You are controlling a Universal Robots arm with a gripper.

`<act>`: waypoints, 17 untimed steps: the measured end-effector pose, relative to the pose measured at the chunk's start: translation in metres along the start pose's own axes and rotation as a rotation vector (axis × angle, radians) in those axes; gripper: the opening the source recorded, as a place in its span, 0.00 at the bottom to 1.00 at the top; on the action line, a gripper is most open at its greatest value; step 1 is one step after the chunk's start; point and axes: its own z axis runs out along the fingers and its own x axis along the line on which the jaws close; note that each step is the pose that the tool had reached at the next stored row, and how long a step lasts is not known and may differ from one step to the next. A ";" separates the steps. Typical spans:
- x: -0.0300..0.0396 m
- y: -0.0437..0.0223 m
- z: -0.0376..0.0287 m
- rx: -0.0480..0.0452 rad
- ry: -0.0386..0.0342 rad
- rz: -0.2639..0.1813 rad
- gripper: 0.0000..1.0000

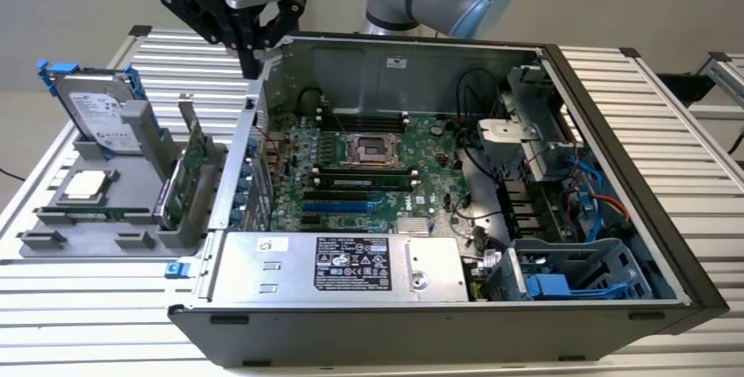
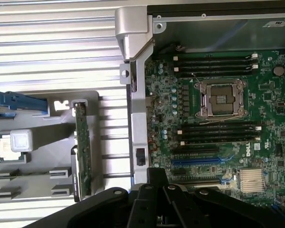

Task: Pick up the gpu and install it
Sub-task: 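Reach for the gpu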

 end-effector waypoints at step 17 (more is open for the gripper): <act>0.0182 -0.0017 -0.0004 0.0000 0.0000 0.000 0.00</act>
